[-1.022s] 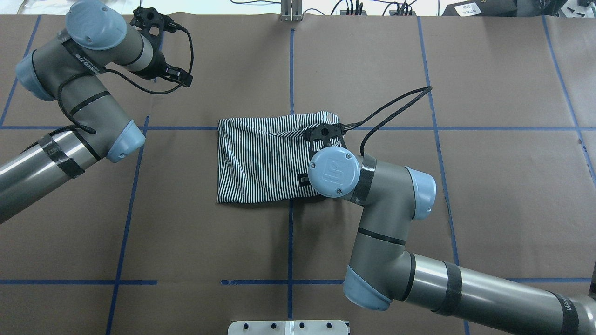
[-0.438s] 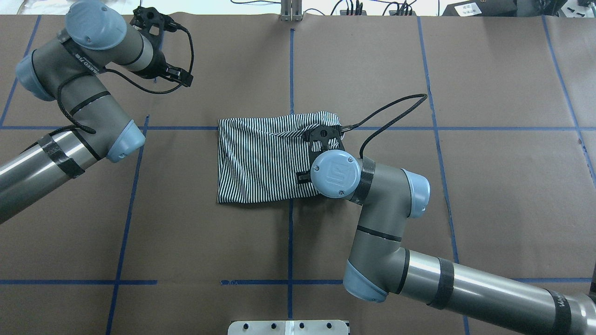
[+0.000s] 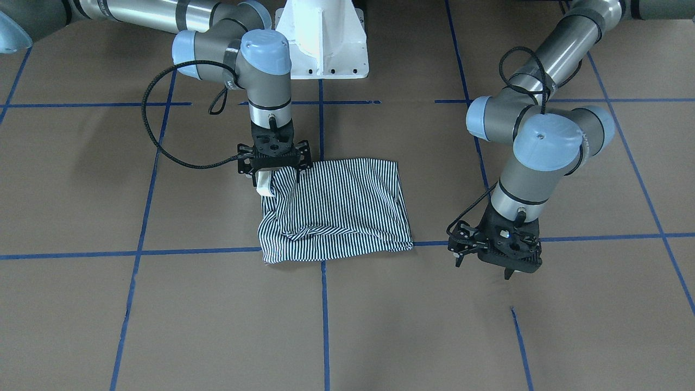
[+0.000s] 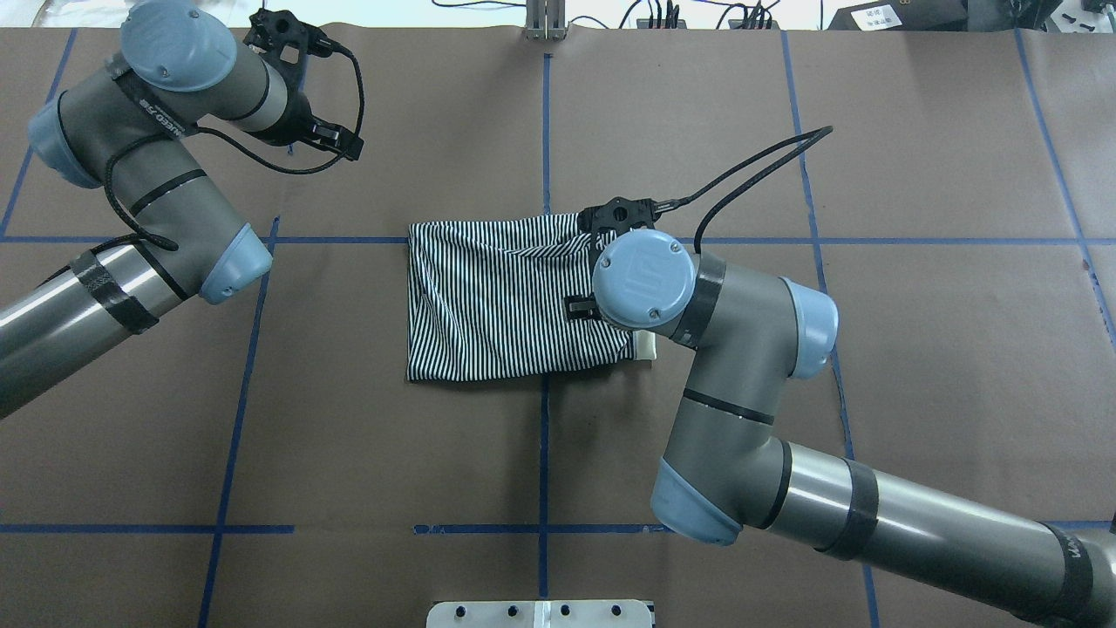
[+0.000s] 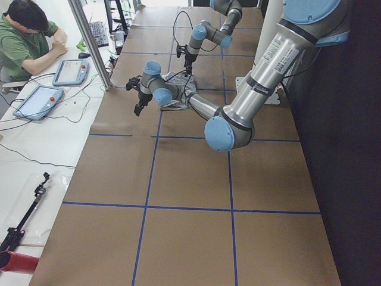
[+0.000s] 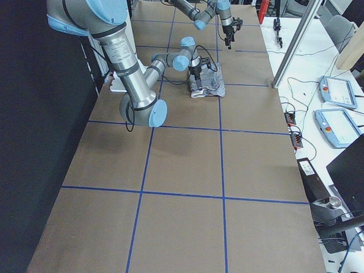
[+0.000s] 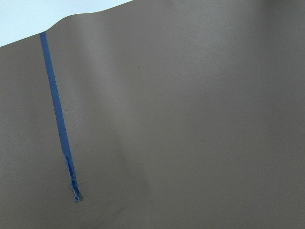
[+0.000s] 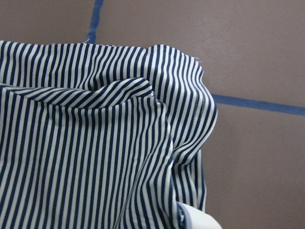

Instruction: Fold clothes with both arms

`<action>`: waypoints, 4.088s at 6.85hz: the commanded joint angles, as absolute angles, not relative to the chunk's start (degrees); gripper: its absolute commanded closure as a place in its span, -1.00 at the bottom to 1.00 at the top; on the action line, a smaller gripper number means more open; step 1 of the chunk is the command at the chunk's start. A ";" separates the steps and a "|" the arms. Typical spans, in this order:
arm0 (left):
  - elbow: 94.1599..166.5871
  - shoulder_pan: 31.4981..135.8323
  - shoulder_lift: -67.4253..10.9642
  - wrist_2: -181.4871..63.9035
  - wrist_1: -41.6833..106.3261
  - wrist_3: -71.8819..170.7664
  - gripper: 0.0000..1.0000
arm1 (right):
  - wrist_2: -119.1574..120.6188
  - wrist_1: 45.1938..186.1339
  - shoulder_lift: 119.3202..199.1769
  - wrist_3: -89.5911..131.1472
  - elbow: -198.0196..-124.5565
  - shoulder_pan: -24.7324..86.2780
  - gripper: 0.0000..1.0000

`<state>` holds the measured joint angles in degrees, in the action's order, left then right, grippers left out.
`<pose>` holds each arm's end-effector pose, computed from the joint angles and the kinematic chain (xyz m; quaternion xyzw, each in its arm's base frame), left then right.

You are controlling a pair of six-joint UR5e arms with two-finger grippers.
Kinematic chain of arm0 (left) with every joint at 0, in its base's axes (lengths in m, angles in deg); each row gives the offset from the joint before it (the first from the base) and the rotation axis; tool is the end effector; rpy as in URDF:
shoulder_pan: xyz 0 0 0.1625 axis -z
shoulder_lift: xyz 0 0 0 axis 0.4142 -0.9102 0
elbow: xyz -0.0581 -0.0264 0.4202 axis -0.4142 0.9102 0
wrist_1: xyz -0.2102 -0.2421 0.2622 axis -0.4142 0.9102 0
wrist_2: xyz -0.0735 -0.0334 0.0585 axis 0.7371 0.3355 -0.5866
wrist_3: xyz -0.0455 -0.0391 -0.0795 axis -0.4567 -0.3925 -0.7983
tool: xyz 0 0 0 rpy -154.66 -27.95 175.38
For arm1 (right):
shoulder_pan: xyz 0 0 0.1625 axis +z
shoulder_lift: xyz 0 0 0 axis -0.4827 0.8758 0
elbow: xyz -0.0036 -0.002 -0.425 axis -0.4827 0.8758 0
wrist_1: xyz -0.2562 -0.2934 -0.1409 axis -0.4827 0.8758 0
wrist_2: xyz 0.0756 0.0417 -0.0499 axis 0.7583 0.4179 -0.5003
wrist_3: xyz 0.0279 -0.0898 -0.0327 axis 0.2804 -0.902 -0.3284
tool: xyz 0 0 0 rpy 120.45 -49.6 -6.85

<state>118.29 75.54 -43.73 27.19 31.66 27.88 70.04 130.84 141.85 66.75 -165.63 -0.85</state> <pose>0.3844 -0.6402 0.3365 0.2440 0.3625 0.0845 0.8955 -0.5380 -0.4326 0.2277 0.1537 -0.3325 -0.0035 0.9305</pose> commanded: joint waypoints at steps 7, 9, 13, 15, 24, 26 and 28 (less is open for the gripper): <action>136.44 107.11 -21.76 44.62 19.50 65.30 -1.00 | 107.05 139.03 164.80 -3.38 -164.66 51.95 -1.00; 136.10 107.79 -12.80 44.83 20.02 65.23 -1.00 | 107.26 137.98 173.43 -4.95 -164.62 57.43 -1.00; 134.75 111.04 -2.08 59.32 14.39 65.67 -1.00 | 108.57 138.06 177.33 -4.25 -163.57 58.51 -1.00; 134.51 111.04 -4.58 58.37 13.61 64.80 -1.00 | 109.01 138.14 177.42 -3.99 -163.39 58.50 -1.00; 133.28 110.87 -8.63 54.41 8.32 64.96 -1.00 | 109.19 137.97 182.87 -4.51 -167.17 58.59 -1.00; 133.53 110.95 -8.29 54.32 8.59 65.05 -1.00 | 109.02 137.97 183.83 -5.13 -167.78 59.64 -1.00; 133.71 110.95 -8.11 54.32 8.59 64.96 -1.00 | 109.02 137.97 184.71 -5.04 -167.96 59.65 -1.00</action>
